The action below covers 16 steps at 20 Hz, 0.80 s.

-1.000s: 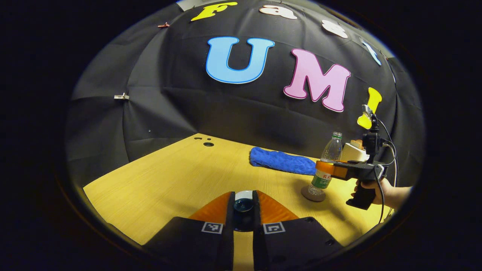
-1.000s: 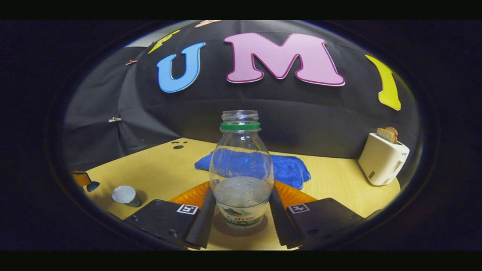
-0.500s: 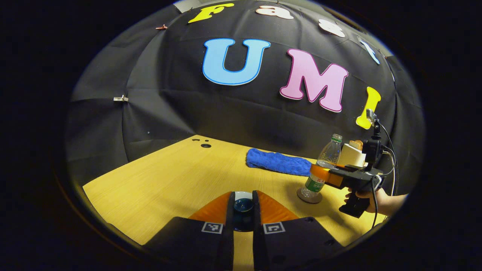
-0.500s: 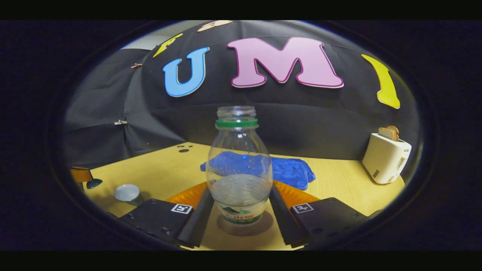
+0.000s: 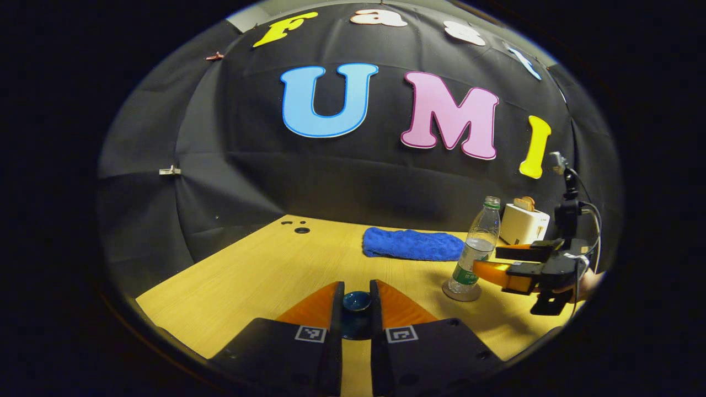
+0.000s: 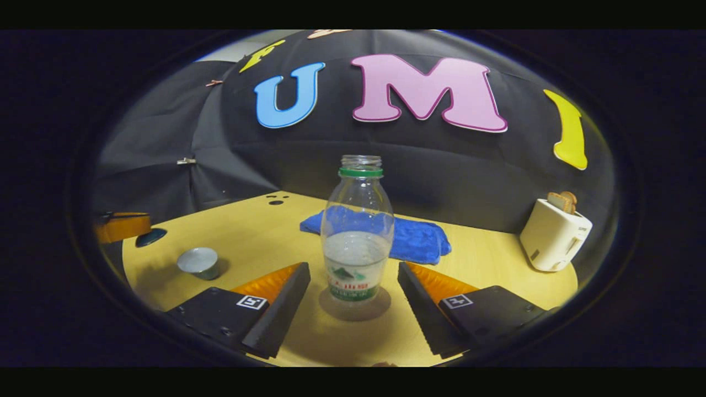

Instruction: Open the teacup lid with one hand, grasp the water bottle and pour water into the teacup with the other hand; after pouring, place the water bottle on the coaster and then close the teacup lid.

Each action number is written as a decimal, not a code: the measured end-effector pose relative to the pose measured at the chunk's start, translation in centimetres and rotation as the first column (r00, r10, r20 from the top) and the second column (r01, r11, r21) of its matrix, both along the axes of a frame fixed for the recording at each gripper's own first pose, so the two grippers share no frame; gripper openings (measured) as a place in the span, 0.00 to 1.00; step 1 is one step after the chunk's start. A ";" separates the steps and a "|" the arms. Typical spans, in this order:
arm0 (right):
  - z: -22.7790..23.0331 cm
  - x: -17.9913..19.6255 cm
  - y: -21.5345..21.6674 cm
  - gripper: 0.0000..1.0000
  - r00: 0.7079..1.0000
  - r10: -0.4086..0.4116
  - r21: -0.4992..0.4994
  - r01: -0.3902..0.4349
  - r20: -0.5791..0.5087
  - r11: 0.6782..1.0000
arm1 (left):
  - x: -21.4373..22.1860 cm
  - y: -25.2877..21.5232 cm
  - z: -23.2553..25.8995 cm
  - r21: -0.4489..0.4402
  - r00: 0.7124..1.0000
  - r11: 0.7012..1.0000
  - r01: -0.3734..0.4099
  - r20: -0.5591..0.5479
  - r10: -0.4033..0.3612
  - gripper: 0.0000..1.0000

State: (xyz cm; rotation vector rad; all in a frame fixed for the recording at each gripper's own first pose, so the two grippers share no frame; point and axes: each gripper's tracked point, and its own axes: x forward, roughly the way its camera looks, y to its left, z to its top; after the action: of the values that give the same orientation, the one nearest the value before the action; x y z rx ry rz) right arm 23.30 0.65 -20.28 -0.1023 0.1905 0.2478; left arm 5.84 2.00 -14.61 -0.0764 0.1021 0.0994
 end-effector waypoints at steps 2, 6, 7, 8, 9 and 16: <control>-0.4 -2.3 -0.2 0.98 1.000 0.006 -0.010 -0.006 -0.017 1.000 | 0.8 -0.1 -0.5 0.001 1.000 1.000 -0.001 -0.001 0.001 0.25; -2.2 -7.1 -0.1 0.99 0.995 0.025 0.023 -0.023 -0.092 0.999 | 2.5 -0.3 -1.9 0.011 1.000 1.000 -0.014 0.009 0.014 0.22; -2.6 -8.2 -0.5 0.99 0.994 0.021 0.031 -0.018 -0.112 0.999 | 3.0 -0.4 -2.1 0.026 1.000 1.000 -0.016 0.015 0.016 0.22; -2.9 -9.0 -0.9 0.99 0.992 0.012 0.038 -0.007 -0.123 0.999 | 3.4 -0.3 -2.7 0.044 1.000 0.999 -0.019 0.014 0.019 0.25; -3.2 -9.7 -1.3 0.98 0.991 0.005 0.044 0.001 -0.137 0.999 | 3.8 -0.4 -3.2 0.056 1.000 0.998 -0.023 0.011 0.023 0.25; -4.1 -10.3 -2.6 0.98 0.984 -0.023 0.004 0.024 -0.177 1.000 | 5.4 -0.6 -5.1 0.136 1.000 0.990 -0.030 0.009 0.029 0.25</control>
State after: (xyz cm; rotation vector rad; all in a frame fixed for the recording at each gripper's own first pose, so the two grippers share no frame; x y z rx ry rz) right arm 13.04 -1.92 -24.34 -0.0717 0.3674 0.2342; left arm 11.27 1.42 -19.66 0.0581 0.0869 0.1357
